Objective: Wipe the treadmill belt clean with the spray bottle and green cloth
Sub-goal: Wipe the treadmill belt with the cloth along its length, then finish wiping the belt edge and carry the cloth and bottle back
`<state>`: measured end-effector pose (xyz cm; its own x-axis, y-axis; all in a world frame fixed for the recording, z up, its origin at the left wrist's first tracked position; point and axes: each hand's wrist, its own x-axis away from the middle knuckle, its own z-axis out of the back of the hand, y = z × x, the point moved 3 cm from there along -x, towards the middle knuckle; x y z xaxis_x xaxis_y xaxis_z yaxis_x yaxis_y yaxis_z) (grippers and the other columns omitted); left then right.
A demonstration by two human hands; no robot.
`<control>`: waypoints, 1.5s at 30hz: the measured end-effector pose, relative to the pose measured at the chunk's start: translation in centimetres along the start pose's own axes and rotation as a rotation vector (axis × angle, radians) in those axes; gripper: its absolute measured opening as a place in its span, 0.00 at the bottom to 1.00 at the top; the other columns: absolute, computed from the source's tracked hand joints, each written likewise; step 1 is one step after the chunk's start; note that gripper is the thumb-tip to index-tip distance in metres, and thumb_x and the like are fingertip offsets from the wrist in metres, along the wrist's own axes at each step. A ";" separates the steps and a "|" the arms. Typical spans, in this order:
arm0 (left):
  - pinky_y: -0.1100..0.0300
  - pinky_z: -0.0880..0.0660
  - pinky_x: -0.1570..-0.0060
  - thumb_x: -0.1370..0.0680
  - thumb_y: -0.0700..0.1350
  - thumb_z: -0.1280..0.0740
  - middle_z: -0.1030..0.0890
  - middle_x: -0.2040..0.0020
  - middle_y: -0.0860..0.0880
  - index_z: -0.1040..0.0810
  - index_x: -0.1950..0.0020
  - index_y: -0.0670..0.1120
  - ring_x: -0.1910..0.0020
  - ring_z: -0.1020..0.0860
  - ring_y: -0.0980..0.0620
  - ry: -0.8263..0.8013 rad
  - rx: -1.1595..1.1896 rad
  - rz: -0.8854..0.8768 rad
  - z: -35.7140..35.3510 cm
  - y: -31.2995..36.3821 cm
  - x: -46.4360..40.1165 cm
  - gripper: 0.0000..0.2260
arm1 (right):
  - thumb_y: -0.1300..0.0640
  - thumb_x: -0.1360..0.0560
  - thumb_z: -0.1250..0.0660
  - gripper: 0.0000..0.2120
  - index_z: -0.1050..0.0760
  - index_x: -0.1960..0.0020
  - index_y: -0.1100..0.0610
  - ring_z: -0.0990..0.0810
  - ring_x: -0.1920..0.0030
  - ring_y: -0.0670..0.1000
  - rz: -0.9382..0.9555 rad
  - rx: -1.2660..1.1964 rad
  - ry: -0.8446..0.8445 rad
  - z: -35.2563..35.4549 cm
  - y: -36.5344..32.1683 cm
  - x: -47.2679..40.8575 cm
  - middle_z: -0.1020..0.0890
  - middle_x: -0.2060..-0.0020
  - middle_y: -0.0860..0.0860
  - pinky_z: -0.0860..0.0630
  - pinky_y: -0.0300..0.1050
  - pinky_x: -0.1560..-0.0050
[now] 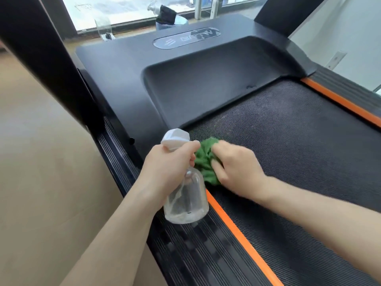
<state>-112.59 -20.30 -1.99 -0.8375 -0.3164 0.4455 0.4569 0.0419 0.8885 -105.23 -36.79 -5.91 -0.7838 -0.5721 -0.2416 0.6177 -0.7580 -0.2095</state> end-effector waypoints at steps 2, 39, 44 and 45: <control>0.61 0.21 0.68 0.24 0.57 0.26 0.15 0.63 0.49 0.14 0.61 0.45 0.69 0.20 0.53 0.012 -0.037 0.009 0.4 -0.1 0.2 0.15 | 0.53 0.26 0.40 0.06 0.30 0.58 0.56 0.25 0.61 0.57 0.101 -0.011 -0.016 1.0 -0.5 4.7 0.25 0.61 0.50 0.28 0.51 0.62; 0.45 0.19 0.41 0.22 0.57 0.26 0.11 0.60 0.50 0.18 0.58 0.54 0.56 0.17 0.51 0.076 0.064 -0.104 6.9 -1.0 8.0 0.09 | 0.53 0.22 0.44 0.09 0.29 0.49 0.56 0.21 0.54 0.61 0.152 0.094 -0.102 0.5 -0.6 -1.1 0.23 0.54 0.54 0.25 0.54 0.57; 0.52 0.21 0.52 0.21 0.55 0.26 0.12 0.61 0.50 0.16 0.49 0.53 0.63 0.17 0.56 0.080 0.057 -0.176 9.2 -1.3 9.3 0.07 | 0.56 0.21 0.43 0.05 0.34 0.56 0.53 0.22 0.50 0.61 -0.363 -0.059 -0.010 -1.3 -3.6 -2.6 0.21 0.51 0.56 0.33 0.50 0.55; 0.54 0.23 0.54 0.21 0.55 0.26 0.12 0.62 0.50 0.16 0.49 0.52 0.64 0.17 0.56 0.091 0.048 -0.176 9.6 -1.4 9.4 0.08 | 0.56 0.22 0.42 0.06 0.35 0.58 0.52 0.23 0.51 0.61 -0.301 -0.093 -0.055 -1.0 -4.3 -1.2 0.22 0.53 0.55 0.32 0.51 0.55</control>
<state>-123.97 -14.21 2.04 -0.8716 -0.4069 0.2732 0.2894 0.0226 0.9569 -106.88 -32.53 -5.68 -0.9330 -0.3444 -0.1046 0.3587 -0.8655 -0.3497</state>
